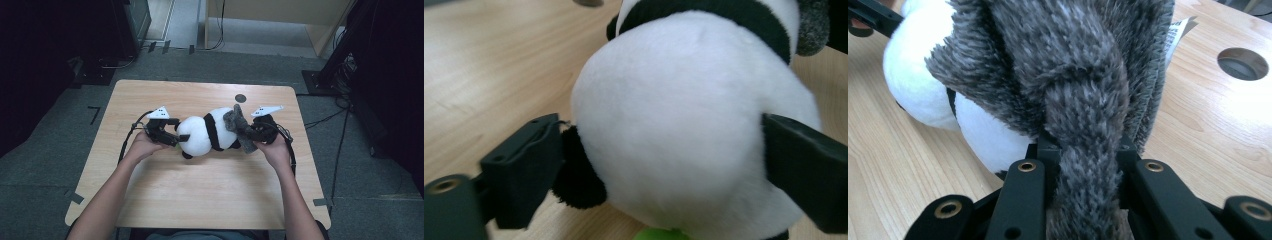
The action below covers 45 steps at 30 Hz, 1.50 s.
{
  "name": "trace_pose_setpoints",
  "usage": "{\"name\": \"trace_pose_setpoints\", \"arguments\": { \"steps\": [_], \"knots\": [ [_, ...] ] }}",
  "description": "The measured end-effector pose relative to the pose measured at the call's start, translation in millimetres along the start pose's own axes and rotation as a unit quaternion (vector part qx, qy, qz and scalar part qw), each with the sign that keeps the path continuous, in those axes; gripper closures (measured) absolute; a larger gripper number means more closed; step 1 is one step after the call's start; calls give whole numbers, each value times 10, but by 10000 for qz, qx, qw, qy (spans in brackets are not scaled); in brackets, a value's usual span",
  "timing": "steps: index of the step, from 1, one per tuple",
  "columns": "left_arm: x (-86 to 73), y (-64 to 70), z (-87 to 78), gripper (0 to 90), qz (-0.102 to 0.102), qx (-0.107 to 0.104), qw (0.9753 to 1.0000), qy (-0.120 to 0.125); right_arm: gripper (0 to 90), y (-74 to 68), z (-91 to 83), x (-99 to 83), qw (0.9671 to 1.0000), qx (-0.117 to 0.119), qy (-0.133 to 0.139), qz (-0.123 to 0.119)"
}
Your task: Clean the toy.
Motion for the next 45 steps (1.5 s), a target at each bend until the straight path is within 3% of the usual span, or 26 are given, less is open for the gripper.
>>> {"name": "trace_pose_setpoints", "arguments": {
  "steps": [5,6,9,15,19,21,24,25,27,30,34,36,38,42,45],
  "knots": [
    [-6,17,57,0,315,-325,9989,-101,762,1,24,-22,10000,75,29,9],
    [-28,27,88,0,288,-495,9982,-191,763,0,27,-27,10000,86,30,30],
    [-74,68,131,0,298,-710,9966,-277,764,3,42,-42,9999,117,51,4],
    [-108,123,141,21,237,-873,9956,-233,767,-10,64,-47,9999,86,93,-44],
    [-117,195,97,171,244,-695,9971,-180,768,-10,85,-44,9998,-54,166,-79],
    [-113,218,82,229,81,-573,9983,-106,768,-8,80,-35,9995,-193,216,-99],
    [-88,258,46,385,-259,-332,9991,-53,767,14,40,3,9984,-435,341,-95],
    [-88,258,46,422,-259,-332,9991,-53,767,20,19,16,9982,-450,390,-49],
    [-41,342,25,456,-451,-163,9988,-43,765,23,-65,75,9975,-486,501,102],
    [52,394,-13,496,-685,-179,9974,116,763,-42,-204,186,9961,-437,727,240],
    [205,489,-69,504,-738,104,9968,303,758,-242,-335,340,9945,-173,982,323],
    [259,529,-102,503,-868,168,9947,517,757,-383,-337,390,9940,-6,1053,279],
    [296,571,-131,500,-985,209,9924,703,757,-515,-297,418,9944,149,1023,209],
    [328,678,-134,496,-860,528,9918,788,757,-779,-122,420,9947,492,866,255],
    [282,689,-127,495,-1155,615,9872,910,755,-912,8,359,9940,629,800,403]
  ]
}}
Point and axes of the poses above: each handheld gripper's, and its own axes: z roughly forward along the jaws, x roughly out of its top, y roughly to its right, the point moved 2 cm from there along z, roughly forward along the jaws, and after that the axes turned 15 degrees about y, right-handed, at the moved point
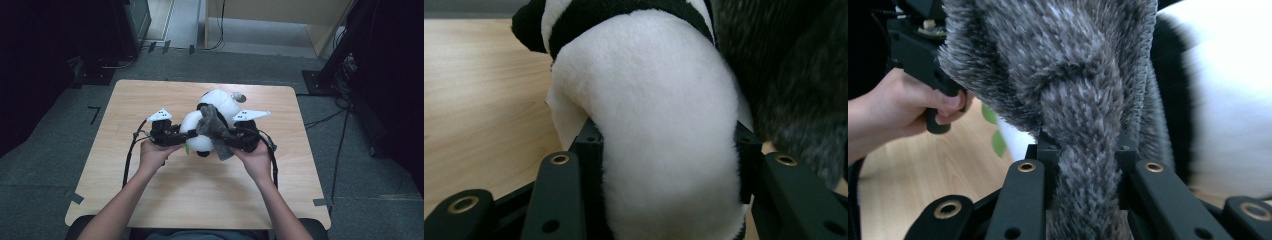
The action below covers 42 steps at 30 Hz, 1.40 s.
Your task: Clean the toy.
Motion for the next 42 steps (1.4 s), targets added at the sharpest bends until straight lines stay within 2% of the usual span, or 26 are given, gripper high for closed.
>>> {"name": "trace_pose_setpoints", "arguments": {
  "steps": [4,7,9,14,16,17,20,22,24,26,29,30,32,35,38,42],
  "knots": [
    [-46,-2,-5,496,-250,178,9995,63,753,-125,129,-112,9999,-107,3,-133],
    [-54,-7,-12,496,-429,196,9988,165,759,-220,202,-186,9997,-46,18,-223],
    [-56,2,-12,497,-410,236,9987,163,762,-327,266,-238,9986,-82,-75,-511],
    [-65,-25,-18,498,-579,333,9977,119,768,-501,392,-362,9953,-22,-256,-936],
    [-62,-52,-29,499,-765,350,9963,166,771,-525,434,-398,9954,80,-314,-907],
    [-58,-57,-31,499,-780,346,9962,193,773,-543,475,-444,9951,230,-390,-882],
    [-33,-46,-48,501,-797,321,9959,276,777,-593,543,-528,9918,270,-561,-1119],
    [-20,-42,-58,504,-833,315,9955,310,781,-613,587,-573,9914,231,-561,-1160],
    [-17,-57,-65,505,-977,331,9941,344,787,-597,607,-585,9903,161,-560,-1264],
    [-16,-76,-68,506,-1104,315,9927,382,787,-579,620,-604,9872,92,-566,-1486],
    [0,-75,-77,505,-1250,176,9910,445,786,-550,686,-692,9837,-7,-937,-1536],
    [11,-62,-84,504,-1212,138,9915,442,786,-515,718,-744,9812,-143,-1099,-1579],
    [23,-30,-94,504,-891,217,9950,390,786,-437,728,-790,9825,-211,-1113,-1478],
    [21,-68,-108,504,-951,208,9945,396,785,-302,671,-752,9870,-186,-1081,-1172],
    [12,-105,-119,503,-1042,224,9933,447,784,-203,593,-708,9870,-287,-1100,-1139],
    [19,-127,-136,500,-1049,213,9932,459,783,-69,510,-673,9870,-417,-1153,-1035]
  ]
}}
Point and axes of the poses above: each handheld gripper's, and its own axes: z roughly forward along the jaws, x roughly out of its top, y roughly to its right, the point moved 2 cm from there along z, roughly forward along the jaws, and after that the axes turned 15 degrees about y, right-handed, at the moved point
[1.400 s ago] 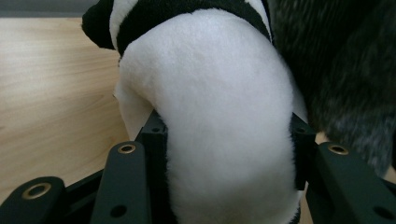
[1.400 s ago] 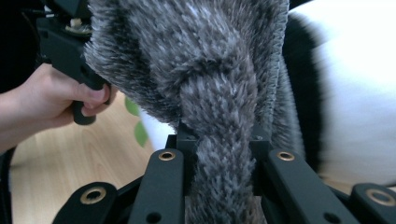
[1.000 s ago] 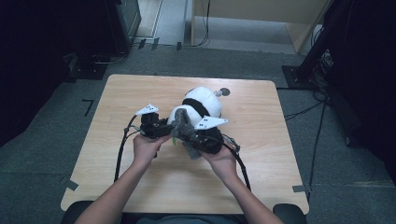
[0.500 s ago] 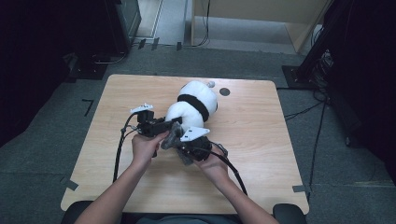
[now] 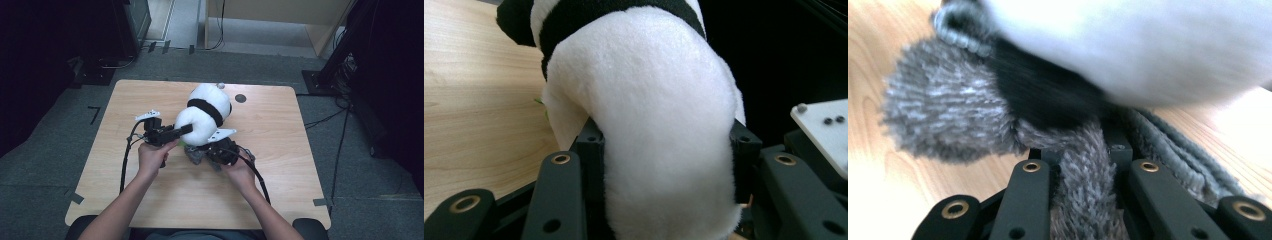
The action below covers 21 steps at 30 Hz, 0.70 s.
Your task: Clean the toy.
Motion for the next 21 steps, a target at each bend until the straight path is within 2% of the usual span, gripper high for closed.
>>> {"name": "trace_pose_setpoints", "arguments": {
  "steps": [5,9,11,15,17,19,21],
  "knots": [
    [-3,-18,-4,495,109,-72,9999,-13,782,122,-87,2,9999,-89,-74,74],
    [5,-21,-11,495,202,-29,9998,-40,782,206,-153,12,9996,-196,-146,109],
    [20,-36,-27,496,260,27,9997,-29,782,279,-221,29,9994,-280,-62,176],
    [33,-84,-54,498,493,252,9984,-95,783,423,-399,73,9971,-410,336,543],
    [27,-111,-50,498,364,247,9990,-108,783,495,-512,110,9940,-407,645,781],
    [14,-110,-36,498,284,238,9993,-105,784,511,-593,150,9912,-389,873,915],
    [-5,-88,-17,498,368,246,9989,-143,782,486,-670,211,9882,-305,1141,980]
  ]
}}
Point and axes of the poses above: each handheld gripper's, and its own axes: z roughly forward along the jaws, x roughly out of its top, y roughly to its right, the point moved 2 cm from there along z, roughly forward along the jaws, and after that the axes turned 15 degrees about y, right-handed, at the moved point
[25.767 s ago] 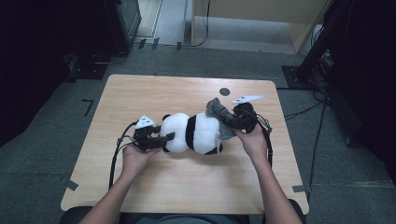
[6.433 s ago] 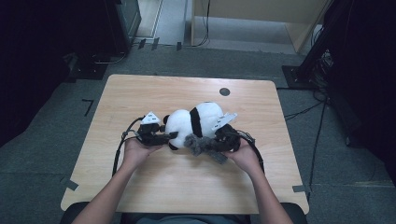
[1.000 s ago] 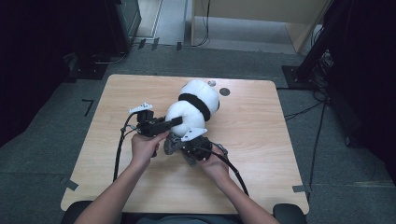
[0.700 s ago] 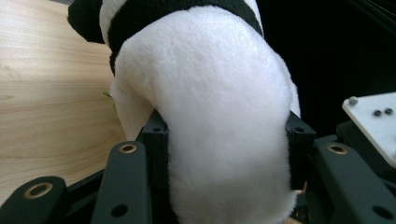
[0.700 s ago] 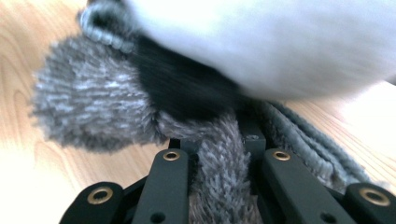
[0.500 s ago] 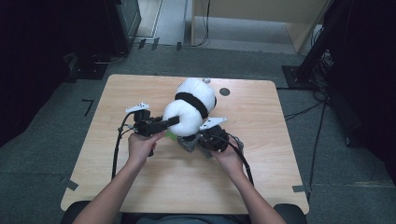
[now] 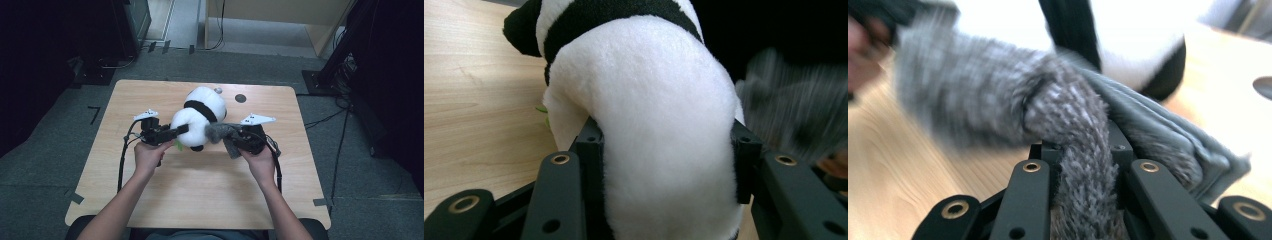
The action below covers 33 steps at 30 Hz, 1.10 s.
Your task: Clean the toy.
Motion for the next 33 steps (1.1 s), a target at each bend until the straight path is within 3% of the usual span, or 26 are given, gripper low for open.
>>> {"name": "trace_pose_setpoints", "arguments": {
  "steps": [4,8,11,17,20,24,28,33],
  "knots": [
    [-44,66,45,497,-23,-72,9999,-85,781,-116,-44,100,9990,229,347,136],
    [-71,165,80,497,-38,-188,9998,-69,781,-289,67,85,9991,393,173,32],
    [-73,226,78,500,188,-83,9998,-19,780,-440,166,35,9990,430,19,-137],
    [-78,203,69,503,2,17,10000,52,780,-709,309,-57,9966,655,-169,-478],
    [-69,194,56,504,-122,30,9999,89,780,-808,376,-114,9953,779,-193,-534],
    [-63,223,50,505,-108,40,9999,120,781,-935,462,-183,9931,921,-291,-664],
    [-57,208,44,506,-339,-11,9993,170,783,-984,521,-226,9913,1067,-276,-724],
    [-66,206,53,505,-369,5,9992,141,787,-963,576,-318,9883,1096,-317,-1009]
  ]
}}
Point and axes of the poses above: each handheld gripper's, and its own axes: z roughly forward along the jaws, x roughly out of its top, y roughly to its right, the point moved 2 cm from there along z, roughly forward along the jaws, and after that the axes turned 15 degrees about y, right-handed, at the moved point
